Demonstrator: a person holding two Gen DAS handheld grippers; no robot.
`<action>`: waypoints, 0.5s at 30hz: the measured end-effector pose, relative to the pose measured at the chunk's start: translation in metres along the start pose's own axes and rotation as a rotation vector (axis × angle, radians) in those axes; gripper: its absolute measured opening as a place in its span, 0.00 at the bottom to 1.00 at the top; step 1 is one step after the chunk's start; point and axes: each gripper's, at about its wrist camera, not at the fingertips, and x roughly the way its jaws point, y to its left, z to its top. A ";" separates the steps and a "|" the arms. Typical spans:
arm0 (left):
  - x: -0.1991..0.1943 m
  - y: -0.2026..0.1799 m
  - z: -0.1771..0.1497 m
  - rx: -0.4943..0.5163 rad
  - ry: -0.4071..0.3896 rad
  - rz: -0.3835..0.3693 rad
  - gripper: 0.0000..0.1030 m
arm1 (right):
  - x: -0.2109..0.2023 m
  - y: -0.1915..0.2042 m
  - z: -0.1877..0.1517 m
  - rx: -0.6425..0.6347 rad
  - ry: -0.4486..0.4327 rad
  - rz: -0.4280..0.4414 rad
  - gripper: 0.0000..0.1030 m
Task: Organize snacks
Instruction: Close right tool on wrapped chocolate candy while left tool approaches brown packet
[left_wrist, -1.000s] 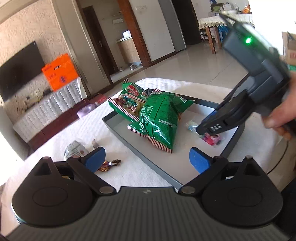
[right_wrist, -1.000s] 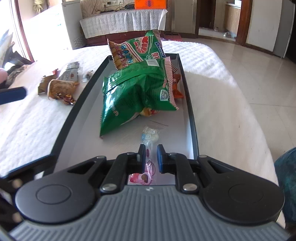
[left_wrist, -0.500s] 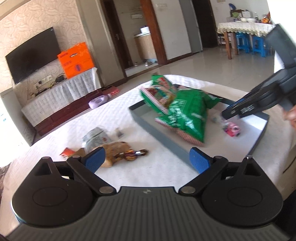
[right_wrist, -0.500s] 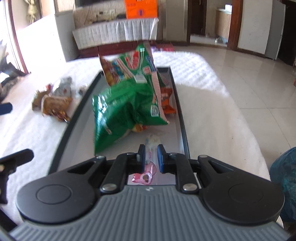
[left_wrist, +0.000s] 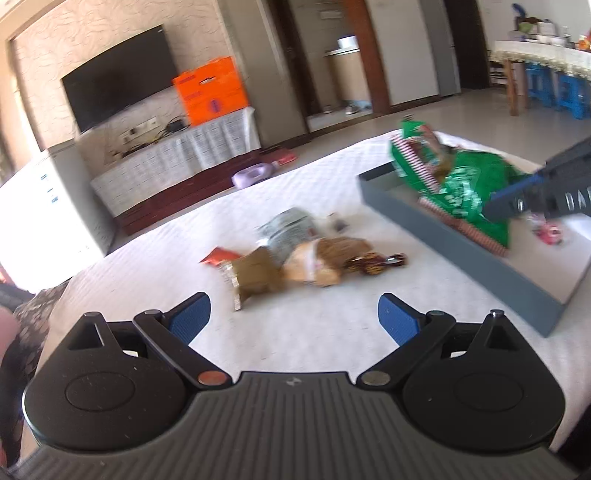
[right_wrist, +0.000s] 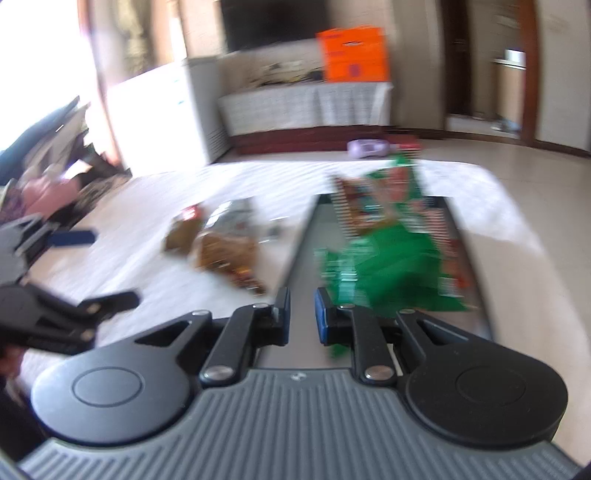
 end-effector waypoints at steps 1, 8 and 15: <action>0.002 0.004 0.000 -0.011 0.007 0.006 0.96 | 0.006 0.008 0.002 -0.035 0.017 0.013 0.18; 0.009 0.015 0.002 -0.061 0.018 0.021 0.96 | 0.043 0.046 0.018 -0.226 0.062 0.009 0.42; 0.019 0.030 0.001 -0.110 0.062 0.032 0.96 | 0.099 0.057 0.024 -0.349 0.183 0.006 0.51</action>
